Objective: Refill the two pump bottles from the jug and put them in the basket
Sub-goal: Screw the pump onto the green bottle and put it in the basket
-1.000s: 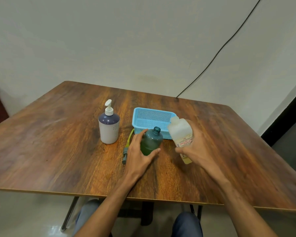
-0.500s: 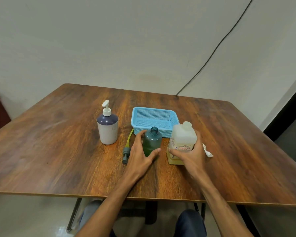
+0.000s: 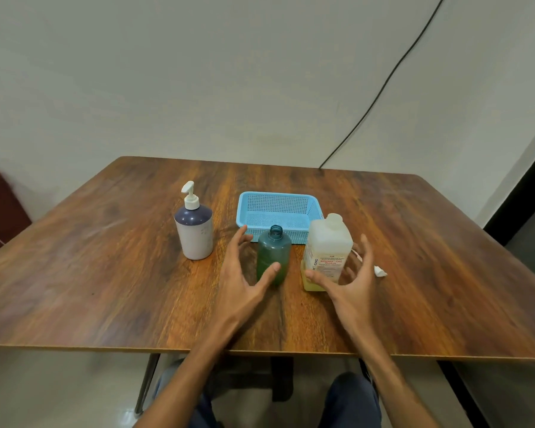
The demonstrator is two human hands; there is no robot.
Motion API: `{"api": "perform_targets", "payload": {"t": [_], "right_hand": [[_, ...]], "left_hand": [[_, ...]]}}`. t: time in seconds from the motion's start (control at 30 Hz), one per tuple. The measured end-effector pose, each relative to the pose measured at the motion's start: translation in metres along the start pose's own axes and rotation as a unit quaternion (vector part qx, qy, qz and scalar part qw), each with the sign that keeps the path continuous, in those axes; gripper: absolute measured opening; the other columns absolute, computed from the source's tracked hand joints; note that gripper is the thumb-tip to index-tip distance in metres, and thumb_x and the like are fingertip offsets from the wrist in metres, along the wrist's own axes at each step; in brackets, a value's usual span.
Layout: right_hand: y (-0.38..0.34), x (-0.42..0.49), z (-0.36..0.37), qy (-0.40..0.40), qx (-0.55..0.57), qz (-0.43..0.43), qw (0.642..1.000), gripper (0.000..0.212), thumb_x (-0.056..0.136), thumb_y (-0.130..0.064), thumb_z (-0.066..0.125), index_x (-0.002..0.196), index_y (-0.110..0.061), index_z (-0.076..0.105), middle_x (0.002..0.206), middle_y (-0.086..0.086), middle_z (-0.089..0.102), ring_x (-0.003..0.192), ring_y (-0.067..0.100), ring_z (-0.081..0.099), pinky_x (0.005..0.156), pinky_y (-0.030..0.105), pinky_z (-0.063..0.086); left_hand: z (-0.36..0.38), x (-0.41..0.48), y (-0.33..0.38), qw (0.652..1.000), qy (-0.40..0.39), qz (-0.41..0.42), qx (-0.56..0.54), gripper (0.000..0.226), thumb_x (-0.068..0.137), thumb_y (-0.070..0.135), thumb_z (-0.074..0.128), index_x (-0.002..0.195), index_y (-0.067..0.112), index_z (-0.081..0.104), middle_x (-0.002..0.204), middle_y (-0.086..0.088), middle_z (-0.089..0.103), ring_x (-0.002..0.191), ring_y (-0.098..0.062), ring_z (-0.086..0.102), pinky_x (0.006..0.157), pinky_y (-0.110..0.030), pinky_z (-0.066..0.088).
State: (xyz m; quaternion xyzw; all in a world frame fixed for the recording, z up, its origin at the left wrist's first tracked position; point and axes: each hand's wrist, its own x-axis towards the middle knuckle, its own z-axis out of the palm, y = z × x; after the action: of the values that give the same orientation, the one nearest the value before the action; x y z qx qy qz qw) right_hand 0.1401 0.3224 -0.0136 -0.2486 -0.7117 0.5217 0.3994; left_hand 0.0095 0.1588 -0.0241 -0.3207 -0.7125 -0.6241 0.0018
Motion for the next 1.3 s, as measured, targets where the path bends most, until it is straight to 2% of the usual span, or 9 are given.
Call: {"api": "perform_targets", "payload": {"t": [0.1,0.17,0.3,0.4,0.5,0.63,0.77,1.03,1.3], "right_hand": [[-0.005,-0.024,0.001,0.127,-0.008,-0.032,0.991,0.079,0.071,-0.049,0.088,0.135,-0.035,0.045,0.131,-0.004,0.053,0.117,0.015,0.057,0.092,0.039,0.055],[-0.017,-0.044,0.007,0.173,0.015,-0.054,0.983,0.046,0.081,-0.037,0.083,0.115,-0.028,0.054,0.11,-0.002,0.061,0.099,0.017,0.062,0.085,0.047,0.056],[-0.029,-0.068,0.03,0.078,-0.002,-0.057,0.995,0.019,0.087,-0.019,0.076,0.098,-0.027,0.063,0.093,-0.01,0.066,0.088,0.011,0.064,0.079,0.042,0.059],[-0.019,-0.067,0.051,0.011,-0.055,-0.04,0.998,0.039,0.085,-0.022,0.079,0.12,-0.027,0.062,0.108,-0.011,0.064,0.098,0.005,0.063,0.085,0.038,0.059],[-0.01,-0.062,0.069,-0.042,-0.113,0.022,0.992,0.086,0.083,-0.031,0.08,0.153,-0.029,0.032,0.147,-0.005,0.046,0.126,0.009,0.053,0.104,0.039,0.051],[-0.006,-0.048,0.087,-0.068,-0.156,0.018,0.985,0.108,0.083,-0.039,0.08,0.161,-0.022,0.007,0.169,-0.003,0.009,0.154,0.014,0.011,0.123,0.029,0.016],[-0.005,-0.029,0.1,-0.07,-0.146,0.032,0.986,0.112,0.08,-0.039,0.082,0.161,-0.019,0.007,0.168,0.002,0.016,0.154,0.018,0.014,0.124,0.032,0.017],[0.0,-0.007,0.103,-0.053,-0.069,0.025,0.996,0.088,0.072,-0.032,0.089,0.146,-0.026,0.041,0.144,-0.008,0.052,0.135,0.012,0.046,0.113,0.039,0.042],[0.0,-0.007,0.099,-0.038,-0.064,0.002,0.997,0.084,0.068,-0.03,0.092,0.14,-0.028,0.047,0.138,-0.012,0.055,0.13,0.01,0.049,0.11,0.04,0.044]], "left_hand": [[-0.027,-0.005,0.0,0.999,0.022,0.032,0.034,0.063,0.096,0.027,0.071,0.152,0.028,0.042,0.145,0.009,0.055,0.135,-0.005,0.052,0.107,-0.027,0.046],[-0.045,-0.004,-0.001,0.997,0.011,0.04,0.068,0.047,0.1,0.012,0.063,0.145,0.023,0.053,0.139,0.009,0.06,0.129,-0.001,0.055,0.106,-0.025,0.049],[-0.068,0.007,-0.011,0.979,-0.08,0.042,0.181,0.045,0.099,-0.005,0.05,0.134,0.021,0.063,0.133,0.011,0.06,0.12,0.006,0.054,0.107,-0.029,0.051],[-0.08,0.02,-0.027,0.946,-0.185,0.071,0.256,0.055,0.093,-0.011,0.05,0.133,0.024,0.063,0.138,0.011,0.057,0.131,-0.003,0.05,0.113,-0.034,0.047],[-0.087,0.029,-0.034,0.91,-0.273,0.068,0.304,0.064,0.09,-0.012,0.052,0.14,0.028,0.059,0.156,0.011,0.046,0.149,-0.004,0.031,0.124,-0.033,0.027],[-0.087,0.039,-0.03,0.884,-0.295,0.098,0.348,0.059,0.094,-0.006,0.052,0.142,0.027,0.058,0.158,0.012,0.044,0.148,-0.001,0.025,0.122,-0.029,0.019],[-0.089,0.039,-0.027,0.887,-0.254,0.146,0.355,0.04,0.098,0.009,0.059,0.135,0.024,0.064,0.142,0.006,0.06,0.132,-0.004,0.051,0.112,-0.025,0.043],[-0.093,0.032,-0.018,0.937,-0.168,0.139,0.274,0.039,0.099,0.042,0.048,0.131,0.025,0.064,0.126,0.007,0.067,0.115,-0.005,0.062,0.098,-0.033,0.056],[-0.084,0.046,0.012,0.978,-0.035,0.165,0.12,0.029,0.093,0.02,0.068,0.123,0.019,0.067,0.111,0.014,0.07,0.102,-0.002,0.069,0.089,-0.022,0.058]]}}
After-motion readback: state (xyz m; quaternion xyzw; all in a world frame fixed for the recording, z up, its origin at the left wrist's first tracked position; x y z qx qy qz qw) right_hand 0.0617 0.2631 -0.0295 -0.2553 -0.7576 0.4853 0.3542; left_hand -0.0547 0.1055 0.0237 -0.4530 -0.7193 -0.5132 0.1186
